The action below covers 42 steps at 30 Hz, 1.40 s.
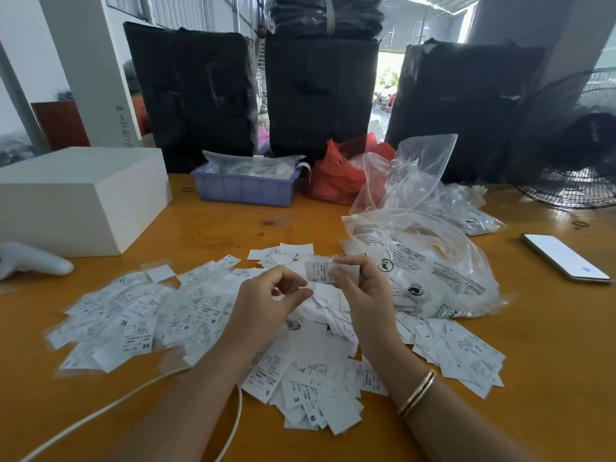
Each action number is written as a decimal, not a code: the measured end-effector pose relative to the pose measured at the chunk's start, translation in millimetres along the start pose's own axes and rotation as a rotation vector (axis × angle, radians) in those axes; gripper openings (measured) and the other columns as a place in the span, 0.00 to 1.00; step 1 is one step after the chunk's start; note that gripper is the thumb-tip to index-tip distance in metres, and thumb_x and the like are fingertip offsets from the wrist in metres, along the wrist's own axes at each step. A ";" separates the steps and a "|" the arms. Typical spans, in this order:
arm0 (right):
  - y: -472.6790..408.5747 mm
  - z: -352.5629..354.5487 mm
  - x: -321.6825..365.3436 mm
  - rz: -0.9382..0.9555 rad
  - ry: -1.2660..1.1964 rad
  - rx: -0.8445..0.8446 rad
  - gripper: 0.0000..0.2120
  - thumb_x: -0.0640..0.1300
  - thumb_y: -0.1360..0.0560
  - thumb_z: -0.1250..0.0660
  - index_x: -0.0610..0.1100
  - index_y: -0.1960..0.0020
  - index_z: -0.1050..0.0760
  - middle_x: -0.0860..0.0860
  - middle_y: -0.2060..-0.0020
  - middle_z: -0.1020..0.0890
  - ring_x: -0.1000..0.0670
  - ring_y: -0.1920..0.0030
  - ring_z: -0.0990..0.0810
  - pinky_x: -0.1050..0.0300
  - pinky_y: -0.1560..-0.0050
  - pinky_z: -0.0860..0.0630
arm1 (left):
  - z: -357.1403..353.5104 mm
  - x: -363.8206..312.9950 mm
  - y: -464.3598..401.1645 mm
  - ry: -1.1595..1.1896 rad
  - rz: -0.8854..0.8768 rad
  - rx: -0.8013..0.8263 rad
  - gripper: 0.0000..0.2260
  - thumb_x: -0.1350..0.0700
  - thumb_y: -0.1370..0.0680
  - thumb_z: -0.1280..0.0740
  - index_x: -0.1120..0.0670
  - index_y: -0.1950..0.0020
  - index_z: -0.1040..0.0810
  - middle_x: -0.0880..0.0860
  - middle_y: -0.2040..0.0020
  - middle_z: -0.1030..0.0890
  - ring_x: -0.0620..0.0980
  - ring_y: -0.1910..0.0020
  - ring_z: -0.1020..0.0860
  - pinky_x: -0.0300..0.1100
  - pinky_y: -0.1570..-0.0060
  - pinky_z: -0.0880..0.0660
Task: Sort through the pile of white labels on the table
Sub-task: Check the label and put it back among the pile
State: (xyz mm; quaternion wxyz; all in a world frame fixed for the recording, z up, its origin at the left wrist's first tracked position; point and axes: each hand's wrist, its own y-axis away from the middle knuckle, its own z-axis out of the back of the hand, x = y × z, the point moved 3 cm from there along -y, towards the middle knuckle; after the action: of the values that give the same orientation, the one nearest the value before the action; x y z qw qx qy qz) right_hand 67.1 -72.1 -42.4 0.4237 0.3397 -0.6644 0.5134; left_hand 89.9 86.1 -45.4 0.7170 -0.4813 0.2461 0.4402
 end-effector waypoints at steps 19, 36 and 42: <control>-1.2 1.0 -1.7 -0.050 -0.152 0.003 0.10 0.35 0.25 0.33 0.51 0.58 0.21 0.50 0.63 0.17 0.52 0.60 0.18 0.61 0.58 0.21 | -0.1 0.0 1.2 -0.003 -0.029 -0.014 0.07 0.52 0.29 0.26 0.43 0.59 0.23 0.43 0.65 0.20 0.38 0.59 0.23 0.27 0.56 0.28; 2.8 -5.1 -3.5 -0.063 0.001 0.172 0.10 0.36 0.25 0.32 0.48 0.49 0.24 0.45 0.56 0.18 0.53 0.61 0.17 0.62 0.61 0.21 | 1.5 -0.6 -0.9 0.081 0.016 -0.019 0.06 0.45 0.31 0.31 0.45 0.59 0.21 0.42 0.63 0.18 0.38 0.61 0.23 0.28 0.62 0.27; -1.2 3.3 -3.4 -0.228 -0.221 0.016 0.05 0.36 0.28 0.30 0.45 0.57 0.20 0.49 0.63 0.16 0.51 0.63 0.17 0.64 0.61 0.22 | 2.4 2.2 -2.9 0.108 0.057 -0.007 0.03 0.47 0.28 0.31 0.45 0.58 0.19 0.39 0.64 0.18 0.36 0.64 0.22 0.27 0.65 0.27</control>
State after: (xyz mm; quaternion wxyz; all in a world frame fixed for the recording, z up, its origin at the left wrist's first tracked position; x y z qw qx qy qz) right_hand 68.8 -75.5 -45.5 0.4007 0.4708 -0.6602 0.4266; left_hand 93.3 88.7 -44.8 0.6881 -0.4996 0.2963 0.4349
